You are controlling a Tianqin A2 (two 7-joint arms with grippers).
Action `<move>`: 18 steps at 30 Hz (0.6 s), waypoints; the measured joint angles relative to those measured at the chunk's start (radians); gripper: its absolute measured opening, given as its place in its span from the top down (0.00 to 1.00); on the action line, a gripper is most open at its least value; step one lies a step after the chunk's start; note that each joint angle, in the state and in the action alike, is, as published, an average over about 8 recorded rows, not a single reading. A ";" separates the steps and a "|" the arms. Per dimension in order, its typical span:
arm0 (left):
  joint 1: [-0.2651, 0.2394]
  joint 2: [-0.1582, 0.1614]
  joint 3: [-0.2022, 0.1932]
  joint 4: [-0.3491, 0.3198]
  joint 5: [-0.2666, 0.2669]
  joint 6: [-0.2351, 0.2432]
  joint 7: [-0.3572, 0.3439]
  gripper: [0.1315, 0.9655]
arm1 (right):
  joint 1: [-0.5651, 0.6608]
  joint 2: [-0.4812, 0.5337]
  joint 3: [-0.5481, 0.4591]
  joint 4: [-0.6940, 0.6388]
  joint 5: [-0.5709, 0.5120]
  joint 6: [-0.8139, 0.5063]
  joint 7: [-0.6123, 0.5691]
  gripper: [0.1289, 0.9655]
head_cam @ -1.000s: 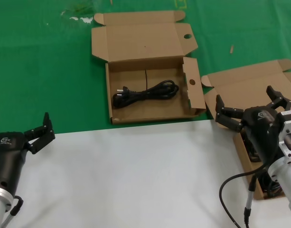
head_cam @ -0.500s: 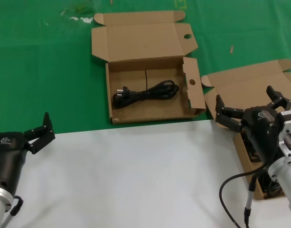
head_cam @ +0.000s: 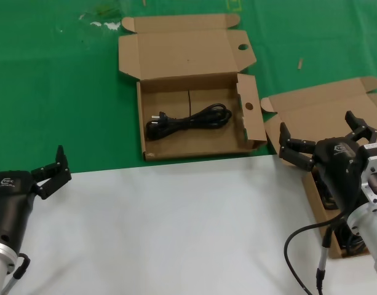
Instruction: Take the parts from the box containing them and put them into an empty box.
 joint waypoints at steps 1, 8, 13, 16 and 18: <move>0.000 0.000 0.000 0.000 0.000 0.000 0.000 0.00 | 0.000 0.000 0.000 0.000 0.000 0.000 0.000 0.00; 0.000 0.000 0.000 0.000 0.000 0.000 0.000 0.00 | 0.000 0.000 0.000 0.000 0.000 0.000 0.000 0.00; 0.000 0.000 0.000 0.000 0.000 0.000 0.000 0.00 | 0.000 0.000 0.000 0.000 0.000 0.000 0.000 0.00; 0.000 0.000 0.000 0.000 0.000 0.000 0.000 0.00 | 0.000 0.000 0.000 0.000 0.000 0.000 0.000 0.00; 0.000 0.000 0.000 0.000 0.000 0.000 0.000 0.00 | 0.000 0.000 0.000 0.000 0.000 0.000 0.000 0.00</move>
